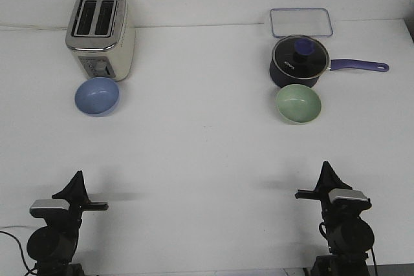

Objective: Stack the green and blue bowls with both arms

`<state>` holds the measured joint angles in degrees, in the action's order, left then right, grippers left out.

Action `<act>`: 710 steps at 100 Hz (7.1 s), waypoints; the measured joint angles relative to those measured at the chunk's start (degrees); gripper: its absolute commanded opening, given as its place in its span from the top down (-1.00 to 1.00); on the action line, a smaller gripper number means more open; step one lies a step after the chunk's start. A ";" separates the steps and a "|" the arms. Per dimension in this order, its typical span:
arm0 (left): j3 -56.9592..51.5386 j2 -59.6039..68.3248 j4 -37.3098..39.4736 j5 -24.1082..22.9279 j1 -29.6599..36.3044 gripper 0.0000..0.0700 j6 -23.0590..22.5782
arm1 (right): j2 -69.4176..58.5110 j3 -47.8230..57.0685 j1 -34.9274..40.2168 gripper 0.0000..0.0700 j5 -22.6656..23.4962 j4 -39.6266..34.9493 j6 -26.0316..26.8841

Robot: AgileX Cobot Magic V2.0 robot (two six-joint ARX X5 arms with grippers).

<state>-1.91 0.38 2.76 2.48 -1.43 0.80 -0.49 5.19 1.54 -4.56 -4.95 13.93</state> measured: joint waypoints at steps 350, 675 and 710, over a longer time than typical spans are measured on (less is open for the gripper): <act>0.00 0.00 0.04 0.00 0.02 0.96 1.68 | -83.23 45.18 36.83 0.30 16.31 -19.12 5.55; -71.78 79.62 -38.03 26.36 20.94 0.97 3.85 | -37.35 27.54 10.60 -0.03 19.54 -15.28 -4.70; -59.98 79.65 -28.65 19.85 36.15 0.97 4.87 | -37.35 27.54 10.60 -0.03 19.54 -15.28 -4.70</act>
<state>-61.89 80.03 -25.89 22.33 34.72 5.67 -37.85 32.73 12.14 14.98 -20.23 9.23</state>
